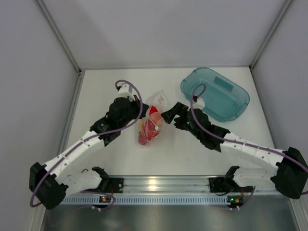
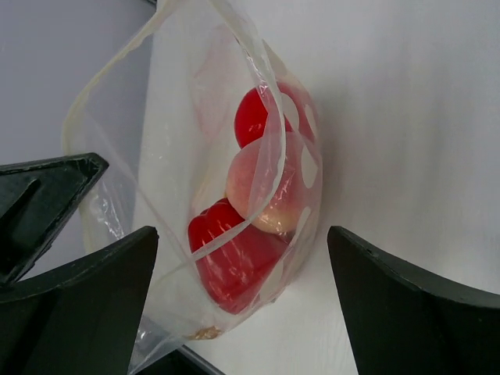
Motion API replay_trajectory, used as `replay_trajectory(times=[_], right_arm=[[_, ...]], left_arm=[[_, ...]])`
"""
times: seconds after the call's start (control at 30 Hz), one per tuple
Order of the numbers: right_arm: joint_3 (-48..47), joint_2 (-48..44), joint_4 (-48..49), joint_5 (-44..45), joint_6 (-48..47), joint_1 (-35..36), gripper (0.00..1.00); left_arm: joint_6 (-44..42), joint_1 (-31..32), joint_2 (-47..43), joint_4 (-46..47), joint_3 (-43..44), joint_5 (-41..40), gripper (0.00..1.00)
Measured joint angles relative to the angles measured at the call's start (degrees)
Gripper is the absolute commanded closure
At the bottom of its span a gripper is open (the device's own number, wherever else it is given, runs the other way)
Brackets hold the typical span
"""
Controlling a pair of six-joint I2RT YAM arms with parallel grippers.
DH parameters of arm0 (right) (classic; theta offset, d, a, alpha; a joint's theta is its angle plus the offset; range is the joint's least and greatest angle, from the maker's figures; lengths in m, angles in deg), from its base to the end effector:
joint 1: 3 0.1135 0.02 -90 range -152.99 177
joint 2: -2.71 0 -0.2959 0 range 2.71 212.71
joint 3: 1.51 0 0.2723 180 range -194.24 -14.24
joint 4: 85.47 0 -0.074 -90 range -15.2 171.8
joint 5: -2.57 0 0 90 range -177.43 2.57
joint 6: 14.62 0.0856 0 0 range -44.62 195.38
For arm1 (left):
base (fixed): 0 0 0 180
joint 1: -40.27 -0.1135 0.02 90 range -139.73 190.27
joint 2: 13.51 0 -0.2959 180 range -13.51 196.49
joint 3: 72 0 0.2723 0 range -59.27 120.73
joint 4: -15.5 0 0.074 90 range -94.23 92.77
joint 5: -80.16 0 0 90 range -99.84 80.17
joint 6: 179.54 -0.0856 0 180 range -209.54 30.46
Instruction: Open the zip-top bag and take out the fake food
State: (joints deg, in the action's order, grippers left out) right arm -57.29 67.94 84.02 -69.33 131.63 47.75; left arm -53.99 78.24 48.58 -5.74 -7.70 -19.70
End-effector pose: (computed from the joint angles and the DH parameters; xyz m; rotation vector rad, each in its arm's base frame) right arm 0.2172 0.2237 0.2844 0.3202 1.9951 0.9409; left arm 0.2481 -0.1750 0.3339 -0.0790 1.9596 -0.6999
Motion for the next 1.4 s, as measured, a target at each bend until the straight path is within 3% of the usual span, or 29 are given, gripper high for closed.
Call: replay_trajectory(times=[0.13, 0.17, 0.23, 0.27, 0.33, 0.43, 0.47, 0.87, 1.03, 1.13, 1.23, 1.4], right_arm=[[0.0, 2.45, 0.13, -2.29, -0.02, -2.12, 0.22], [0.0, 3.06, 0.13, -2.54, -0.09, -2.86, 0.34], [-0.02, 4.37, 0.33, -3.43, -0.26, -4.31, 0.44], [-0.04, 5.18, 0.42, -3.93, -0.26, -5.09, 0.56], [-0.17, 6.88, 0.44, -5.07, -0.98, -6.36, 0.64], [-0.2, 8.83, 0.31, -6.4, -2.03, -7.45, 0.92], [-0.2, 9.01, 0.24, -6.67, -2.62, -7.67, 0.96], [3.34, 0.98, -8.22, -9.29, -13.94, -19.15, 0.99], [6.58, -1.75, -9.73, -11.02, -16.63, -19.93, 0.98], [6.75, -2.16, -11.04, -12.09, -17.99, -20.04, 0.87], [6.6, -3.87, -13.35, -14.03, -19.63, -20.65, 0.7], [2.51, -7.58, -18.58, -16.31, -21.73, -20.85, 0.61]], left_arm=[[1.44, 0.63, 0.31, 4.33, -1.29, 2.91, 1.0], [1.79, 0.74, 0.37, 4.98, -1.49, 3.34, 1.0], [2.16, 0.85, 0.7, 5.81, -1.57, 4.31, 1.0], [2.32, 0.96, 0.94, 6.29, -1.57, 4.57, 1.0], [2.38, 1.2, 1.4, 6.91, -1.57, 4.81, 1.0], [2.27, 1.49, 1.99, 7.48, -1.57, 4.9, 1.0], [2.14, 1.51, 2.1, 7.58, -1.57, 4.76, 1.0], [-4.26, 2.27, 4.74, 5.03, 0.79, -0.7, 1.0], [-6.51, 4.13, 5.38, 1.97, 1.9, -1.11, 1.0], [-7.3, 4.85, 5.6, 0.81, 2.93, -1.16, 1.0], [-7.5, 5.79, 6.45, 0.35, 4.7, -1.14, 1.0], [-6.32, 8.09, 7.89, 0.37, 6.86, -1.33, 1.0]])
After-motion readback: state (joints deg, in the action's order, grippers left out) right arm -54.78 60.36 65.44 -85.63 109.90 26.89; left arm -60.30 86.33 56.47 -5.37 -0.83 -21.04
